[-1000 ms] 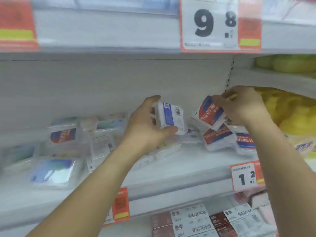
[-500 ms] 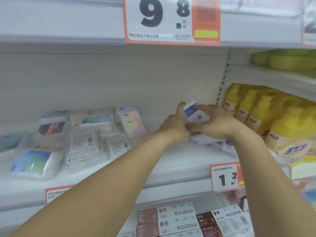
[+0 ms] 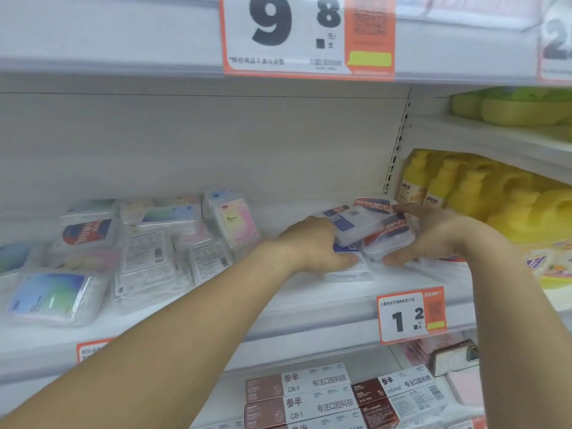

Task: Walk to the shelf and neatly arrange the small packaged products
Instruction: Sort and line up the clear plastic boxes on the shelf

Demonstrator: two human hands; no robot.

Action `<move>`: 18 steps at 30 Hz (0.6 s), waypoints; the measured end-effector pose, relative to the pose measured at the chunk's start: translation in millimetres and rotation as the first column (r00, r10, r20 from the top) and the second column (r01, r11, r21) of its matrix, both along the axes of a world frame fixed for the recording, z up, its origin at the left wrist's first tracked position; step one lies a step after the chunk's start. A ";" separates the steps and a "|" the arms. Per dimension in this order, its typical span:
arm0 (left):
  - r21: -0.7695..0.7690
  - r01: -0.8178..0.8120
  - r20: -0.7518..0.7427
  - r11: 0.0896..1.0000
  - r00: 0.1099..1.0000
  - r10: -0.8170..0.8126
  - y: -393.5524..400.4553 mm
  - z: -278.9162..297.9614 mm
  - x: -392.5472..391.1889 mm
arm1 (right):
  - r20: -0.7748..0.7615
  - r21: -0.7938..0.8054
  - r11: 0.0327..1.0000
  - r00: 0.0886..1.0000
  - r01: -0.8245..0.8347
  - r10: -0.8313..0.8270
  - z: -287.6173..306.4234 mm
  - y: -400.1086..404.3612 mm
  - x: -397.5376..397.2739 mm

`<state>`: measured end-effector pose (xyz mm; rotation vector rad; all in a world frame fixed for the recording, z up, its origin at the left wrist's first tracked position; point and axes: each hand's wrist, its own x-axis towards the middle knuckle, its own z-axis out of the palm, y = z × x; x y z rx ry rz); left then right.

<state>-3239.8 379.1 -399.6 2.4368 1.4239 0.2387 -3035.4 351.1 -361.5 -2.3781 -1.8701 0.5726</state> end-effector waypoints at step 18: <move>0.369 -0.315 -0.250 0.875 0.872 0.420 -74.3 1.8 -209.9 | -0.200 0.527 0.719 0.757 -0.452 0.622 4.0 -18.2 -183.8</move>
